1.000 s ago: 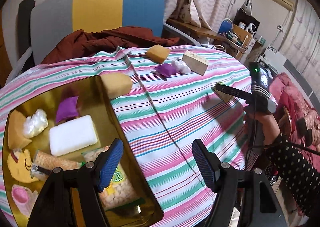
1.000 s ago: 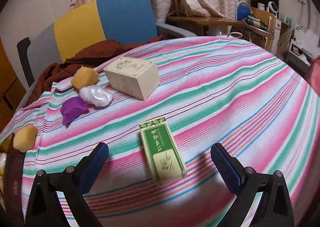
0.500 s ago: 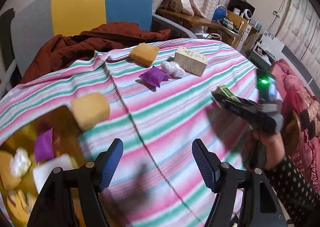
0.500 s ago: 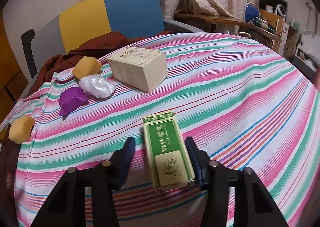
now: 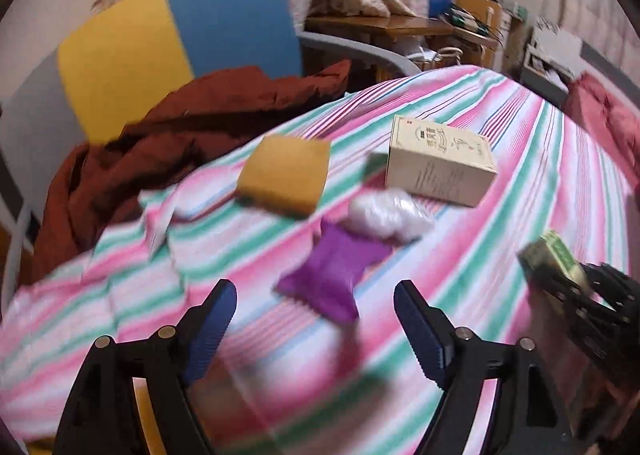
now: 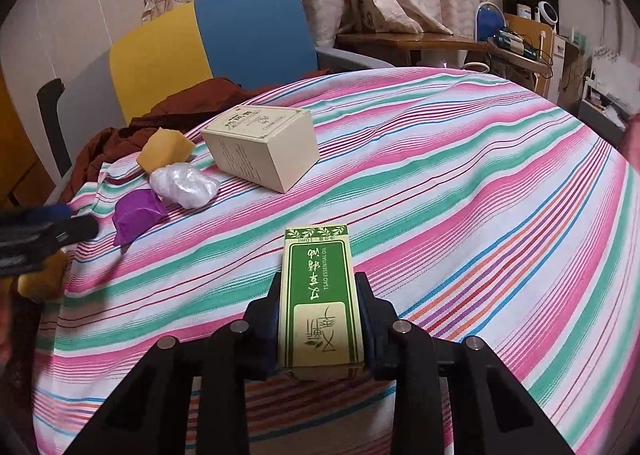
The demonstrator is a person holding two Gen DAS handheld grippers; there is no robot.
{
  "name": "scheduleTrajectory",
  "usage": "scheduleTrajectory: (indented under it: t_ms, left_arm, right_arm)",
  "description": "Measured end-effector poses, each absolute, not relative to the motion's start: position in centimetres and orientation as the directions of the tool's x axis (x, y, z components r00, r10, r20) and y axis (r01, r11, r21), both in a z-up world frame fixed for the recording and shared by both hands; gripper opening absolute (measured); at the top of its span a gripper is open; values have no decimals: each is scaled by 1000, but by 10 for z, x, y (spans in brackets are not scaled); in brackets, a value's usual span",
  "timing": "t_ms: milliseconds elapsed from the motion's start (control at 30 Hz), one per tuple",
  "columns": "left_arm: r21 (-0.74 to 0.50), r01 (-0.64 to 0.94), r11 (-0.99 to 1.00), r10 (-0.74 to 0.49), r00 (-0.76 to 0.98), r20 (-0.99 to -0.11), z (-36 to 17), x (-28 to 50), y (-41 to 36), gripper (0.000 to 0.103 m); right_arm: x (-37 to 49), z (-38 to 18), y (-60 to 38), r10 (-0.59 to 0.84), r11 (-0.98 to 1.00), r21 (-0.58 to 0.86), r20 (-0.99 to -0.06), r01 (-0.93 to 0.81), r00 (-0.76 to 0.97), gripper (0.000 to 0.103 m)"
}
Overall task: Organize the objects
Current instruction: 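Grasp the green tea box with the right tool while the left tool grasps a purple packet, then carry the green box and purple packet over the gold tray with both tools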
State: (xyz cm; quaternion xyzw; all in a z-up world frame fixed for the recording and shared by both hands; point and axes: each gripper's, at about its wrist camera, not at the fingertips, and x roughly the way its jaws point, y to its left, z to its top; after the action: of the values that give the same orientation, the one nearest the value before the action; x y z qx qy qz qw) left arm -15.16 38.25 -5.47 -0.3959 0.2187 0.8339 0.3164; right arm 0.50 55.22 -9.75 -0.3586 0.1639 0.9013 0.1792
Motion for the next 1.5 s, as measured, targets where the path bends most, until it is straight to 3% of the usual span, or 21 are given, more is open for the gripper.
scheduleTrajectory:
  t_ms: [333, 400, 467, 533, 1033, 1500]
  left_arm:
    - [184, -737, -650, 318, -485, -815, -86, -165, 405, 84]
    - [161, -753, -638, 341, -464, -817, -92, -160, 405, 78]
    - [126, -750, -649, 373, -459, -806, -94, -157, 402, 61]
    - [57, -734, -677, 404, -434, -805, -96, -158, 397, 53]
    - [120, -645, -755, 343, -543, -766, -93, -124, 381, 51]
    - [187, -620, -762, 310, -603, -735, -86, -70, 358, 51]
  right_arm:
    - [5, -99, 552, 209, -880, 171, -699, -443, -684, 33]
    - [5, -99, 552, 211, -879, 171, -698, -445, -685, 33]
    - [5, -99, 552, 214, -880, 167, -697, -445, -684, 33]
    - [4, -99, 552, 216, -880, 164, -697, -445, -684, 33]
    - [5, -97, 547, 237, -882, 146, -686, -448, -688, 32]
    - [13, -76, 521, 281, -915, 71, -592, -396, -756, 32]
